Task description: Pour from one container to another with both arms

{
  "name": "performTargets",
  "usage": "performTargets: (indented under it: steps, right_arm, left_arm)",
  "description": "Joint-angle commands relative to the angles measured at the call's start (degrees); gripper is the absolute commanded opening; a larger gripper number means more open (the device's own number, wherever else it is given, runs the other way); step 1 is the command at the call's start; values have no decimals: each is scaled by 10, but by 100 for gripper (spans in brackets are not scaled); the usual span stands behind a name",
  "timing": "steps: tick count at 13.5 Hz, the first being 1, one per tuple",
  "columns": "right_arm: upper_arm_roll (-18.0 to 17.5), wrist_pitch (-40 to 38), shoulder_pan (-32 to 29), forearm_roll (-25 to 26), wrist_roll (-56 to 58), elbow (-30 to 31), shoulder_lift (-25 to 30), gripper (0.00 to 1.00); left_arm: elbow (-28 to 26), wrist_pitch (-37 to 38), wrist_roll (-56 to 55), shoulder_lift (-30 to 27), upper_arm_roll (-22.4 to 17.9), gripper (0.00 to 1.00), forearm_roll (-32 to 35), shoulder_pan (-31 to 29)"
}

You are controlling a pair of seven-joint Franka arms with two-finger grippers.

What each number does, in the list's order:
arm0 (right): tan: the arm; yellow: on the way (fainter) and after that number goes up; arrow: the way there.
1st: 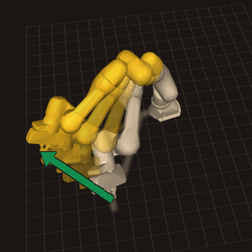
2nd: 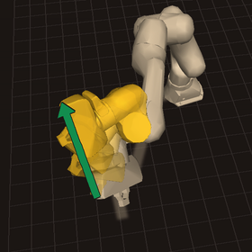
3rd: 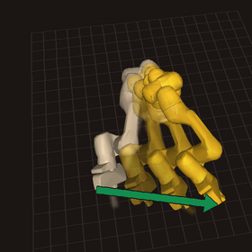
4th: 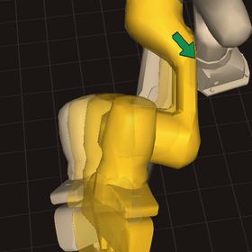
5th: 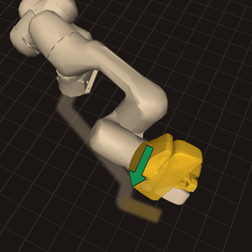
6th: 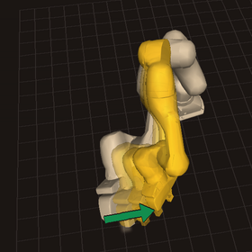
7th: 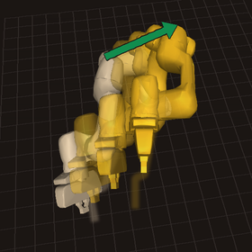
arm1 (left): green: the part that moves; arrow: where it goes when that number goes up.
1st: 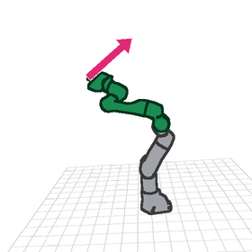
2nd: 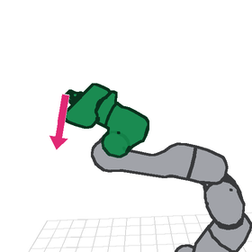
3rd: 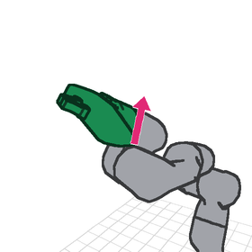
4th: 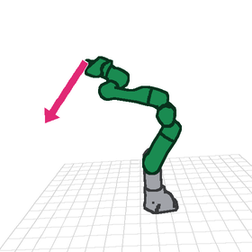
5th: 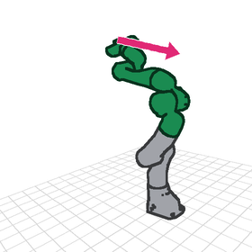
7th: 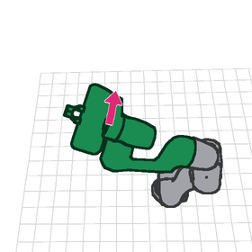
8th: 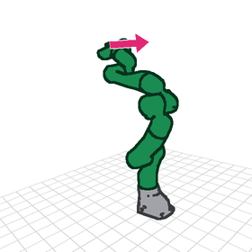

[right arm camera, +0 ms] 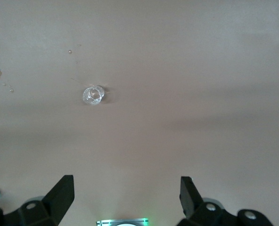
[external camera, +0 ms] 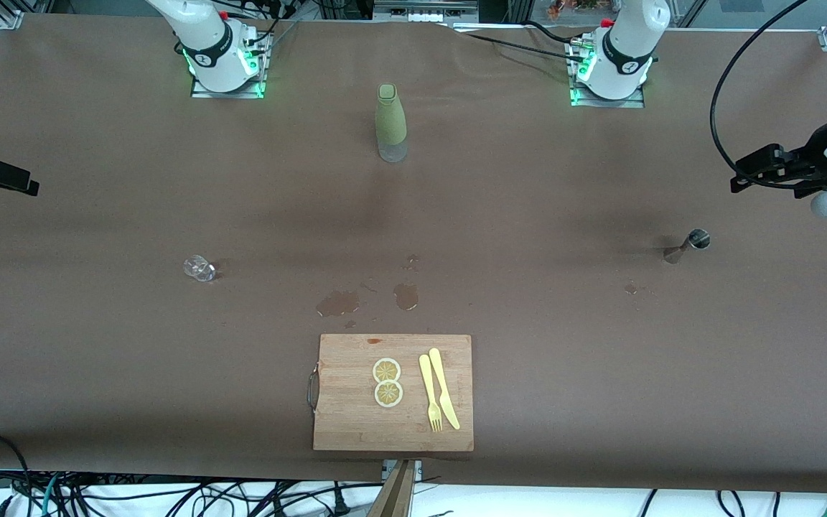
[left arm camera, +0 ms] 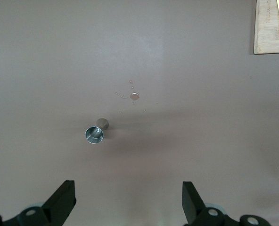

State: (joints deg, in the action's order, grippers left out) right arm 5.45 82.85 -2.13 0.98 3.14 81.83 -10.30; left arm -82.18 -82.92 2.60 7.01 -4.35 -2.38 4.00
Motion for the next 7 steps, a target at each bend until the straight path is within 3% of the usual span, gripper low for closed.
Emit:
performTargets:
  steps: [1, 7]
  right_arm:
    - [-6, 1, 0, -7, 7, 15, 6, 100]
    - [-7, -21, 1, -7, 36, 24, 12, 100]
  left_arm:
    - [-10, -6, -4, -11, 2, 100, 19, 2]
    - [-10, -8, -3, -11, 1, 100, 19, 2]
